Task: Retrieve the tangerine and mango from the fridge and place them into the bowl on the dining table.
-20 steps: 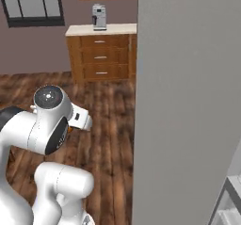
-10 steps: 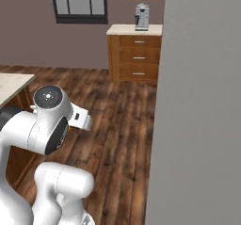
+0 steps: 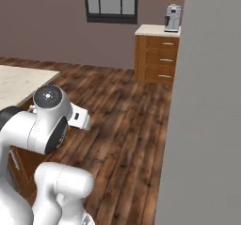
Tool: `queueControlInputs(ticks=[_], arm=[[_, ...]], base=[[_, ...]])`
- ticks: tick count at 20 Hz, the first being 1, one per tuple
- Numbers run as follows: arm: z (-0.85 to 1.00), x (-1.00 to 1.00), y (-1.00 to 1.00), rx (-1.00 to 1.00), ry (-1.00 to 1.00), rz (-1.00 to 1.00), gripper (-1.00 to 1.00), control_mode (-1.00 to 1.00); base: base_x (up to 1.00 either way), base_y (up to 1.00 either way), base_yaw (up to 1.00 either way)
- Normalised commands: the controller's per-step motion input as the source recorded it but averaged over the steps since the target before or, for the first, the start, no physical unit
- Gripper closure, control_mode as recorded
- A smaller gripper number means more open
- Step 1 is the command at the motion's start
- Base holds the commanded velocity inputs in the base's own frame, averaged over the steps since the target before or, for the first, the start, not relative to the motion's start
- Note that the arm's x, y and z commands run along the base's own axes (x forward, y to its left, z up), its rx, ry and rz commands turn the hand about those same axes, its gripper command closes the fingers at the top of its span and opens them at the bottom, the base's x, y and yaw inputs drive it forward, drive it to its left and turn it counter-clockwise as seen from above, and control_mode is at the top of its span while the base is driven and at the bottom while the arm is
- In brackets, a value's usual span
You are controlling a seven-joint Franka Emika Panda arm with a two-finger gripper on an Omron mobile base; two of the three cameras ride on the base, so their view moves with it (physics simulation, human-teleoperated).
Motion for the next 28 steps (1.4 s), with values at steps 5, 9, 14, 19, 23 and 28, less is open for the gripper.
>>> queueControlInputs(ticks=[5, 9, 14, 19, 23, 28], arm=[[0.0, 0.0, 0.0, 0.0, 0.0, 0.0, 1.0, 1.0], [0.0, 0.0, 0.0, 0.0, 0.0, 0.0, 1.0, 1.0], [0.0, 0.0, 0.0, 0.0, 0.0, 0.0, 1.0, 1.0], [0.0, 0.0, 0.0, 0.0, 0.0, 0.0, 1.0, 1.0], [0.0, 0.0, 0.0, 0.0, 0.0, 0.0, 1.0, 1.0], [0.0, 0.0, 0.0, 0.0, 0.0, 0.0, 1.0, 1.0]], base=[[0.13, 0.21, 0.22], [0.39, 0.33, 0.17], [0.6, 0.32, 0.14], [0.88, 0.17, 0.07], [1.0, 0.0, 0.06], [1.0, 0.0, 0.09]])
